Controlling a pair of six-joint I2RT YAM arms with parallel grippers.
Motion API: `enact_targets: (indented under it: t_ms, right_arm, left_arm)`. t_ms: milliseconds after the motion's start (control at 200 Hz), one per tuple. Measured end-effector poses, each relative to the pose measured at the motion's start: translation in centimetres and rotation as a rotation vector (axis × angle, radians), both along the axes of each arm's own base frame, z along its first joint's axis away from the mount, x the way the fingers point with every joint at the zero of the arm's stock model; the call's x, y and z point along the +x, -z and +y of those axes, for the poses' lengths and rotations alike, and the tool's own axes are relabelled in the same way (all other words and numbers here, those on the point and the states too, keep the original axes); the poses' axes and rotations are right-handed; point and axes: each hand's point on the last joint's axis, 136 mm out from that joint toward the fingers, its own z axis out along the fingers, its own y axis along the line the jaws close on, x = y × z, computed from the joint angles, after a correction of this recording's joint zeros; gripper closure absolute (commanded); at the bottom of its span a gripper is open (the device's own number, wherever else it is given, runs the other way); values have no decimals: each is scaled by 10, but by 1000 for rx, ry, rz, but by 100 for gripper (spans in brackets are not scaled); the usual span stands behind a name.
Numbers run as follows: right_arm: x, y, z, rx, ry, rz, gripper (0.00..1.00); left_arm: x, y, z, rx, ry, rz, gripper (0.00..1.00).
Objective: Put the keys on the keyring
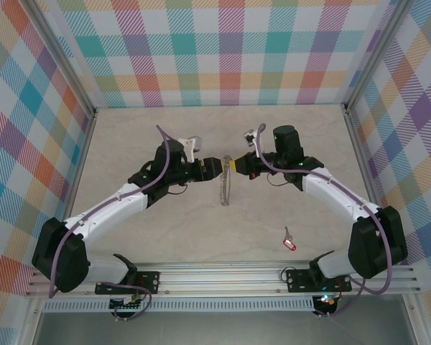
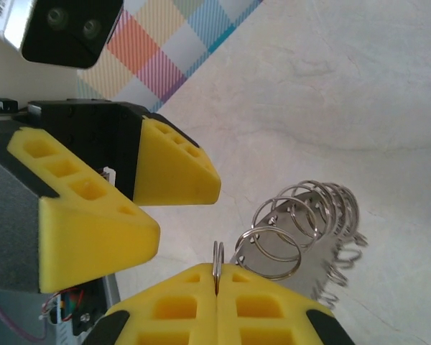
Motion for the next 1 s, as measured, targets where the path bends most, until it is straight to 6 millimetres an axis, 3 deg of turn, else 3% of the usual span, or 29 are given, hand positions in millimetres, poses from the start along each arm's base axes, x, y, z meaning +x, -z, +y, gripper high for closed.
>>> enact_targets:
  t_ms: [225, 605, 1000]
  right_arm:
    - [-5, -4, 5, 42, -56, 32, 100]
    - [-14, -14, 8, 94, -108, 64, 100]
    - [-14, -25, 10, 140, -122, 70, 100]
  left_arm:
    - [5, -28, -4, -51, 56, -94, 54]
    - [-1, -40, -12, -96, 127, -132, 58]
    - [-3, -40, -20, -125, 174, -133, 64]
